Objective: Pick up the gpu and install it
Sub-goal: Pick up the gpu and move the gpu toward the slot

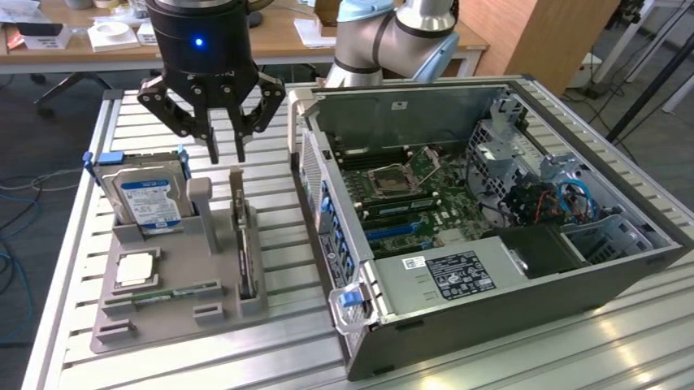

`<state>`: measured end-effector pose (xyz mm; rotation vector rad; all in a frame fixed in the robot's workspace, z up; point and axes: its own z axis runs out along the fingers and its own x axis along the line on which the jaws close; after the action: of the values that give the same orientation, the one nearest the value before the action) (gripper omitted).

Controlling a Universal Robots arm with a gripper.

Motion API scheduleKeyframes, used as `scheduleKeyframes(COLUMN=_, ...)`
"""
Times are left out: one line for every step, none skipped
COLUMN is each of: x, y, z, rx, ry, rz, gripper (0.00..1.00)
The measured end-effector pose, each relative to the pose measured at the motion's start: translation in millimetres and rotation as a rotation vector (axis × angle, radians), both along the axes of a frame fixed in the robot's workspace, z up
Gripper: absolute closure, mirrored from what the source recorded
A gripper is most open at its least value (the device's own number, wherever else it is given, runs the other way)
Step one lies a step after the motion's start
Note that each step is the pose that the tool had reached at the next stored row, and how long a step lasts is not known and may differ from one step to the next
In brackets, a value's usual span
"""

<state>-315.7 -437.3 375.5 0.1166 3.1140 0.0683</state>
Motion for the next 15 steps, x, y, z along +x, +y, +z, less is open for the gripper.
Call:
scheduleKeyframes(x=0.0, y=0.0, z=-1.8, rx=0.0, ry=0.0, rz=0.0, gripper=0.64)
scheduleKeyframes(x=0.0, y=0.0, z=-3.5, rx=-0.0001, ry=0.0001, rz=0.0, gripper=0.64)
scheduleKeyframes(x=0.0, y=0.0, z=-5.3, rx=-0.0001, ry=0.0001, rz=0.0, gripper=0.64)
scheduleKeyframes(x=0.0, y=0.0, z=-7.1, rx=-0.0001, ry=0.0002, rz=0.0, gripper=0.64)
scheduleKeyframes(x=0.0, y=0.0, z=-8.9, rx=-0.0001, ry=0.0001, rz=0.0, gripper=0.64)
scheduleKeyframes(x=0.0, y=0.0, z=-10.8, rx=0.0, ry=0.0, rz=0.0, gripper=0.64)
scheduleKeyframes(x=0.1, y=0.0, z=-12.7, rx=0.0, ry=0.0, rz=0.0, gripper=0.64)
scheduleKeyframes(x=0.1, y=0.0, z=-14.5, rx=0.0, ry=0.0, rz=0.0, gripper=0.64)
scheduleKeyframes(x=0.1, y=0.0, z=-16.2, rx=-0.0001, ry=0.0, rz=0.0, gripper=0.64)
scheduleKeyframes(x=0.0, y=0.0, z=-18.0, rx=-0.0001, ry=0.0001, rz=0.0, gripper=0.64)
scheduleKeyframes(x=0.0, y=0.0, z=-19.8, rx=-0.0001, ry=0.0001, rz=0.0, gripper=0.64)
scheduleKeyframes(x=0.0, y=0.0, z=-20.7, rx=-0.0001, ry=0.0001, rz=0.0, gripper=0.64)
scheduleKeyframes(x=0.0, y=0.0, z=-20.7, rx=-0.0002, ry=0.0002, rz=0.0, gripper=0.64)
scheduleKeyframes(x=0.0, y=0.0, z=-20.6, rx=-0.0002, ry=0.0002, rz=0.0, gripper=0.64)
scheduleKeyframes(x=0.0, y=0.0, z=-20.7, rx=-0.0001, ry=0.0001, rz=0.0, gripper=0.64)
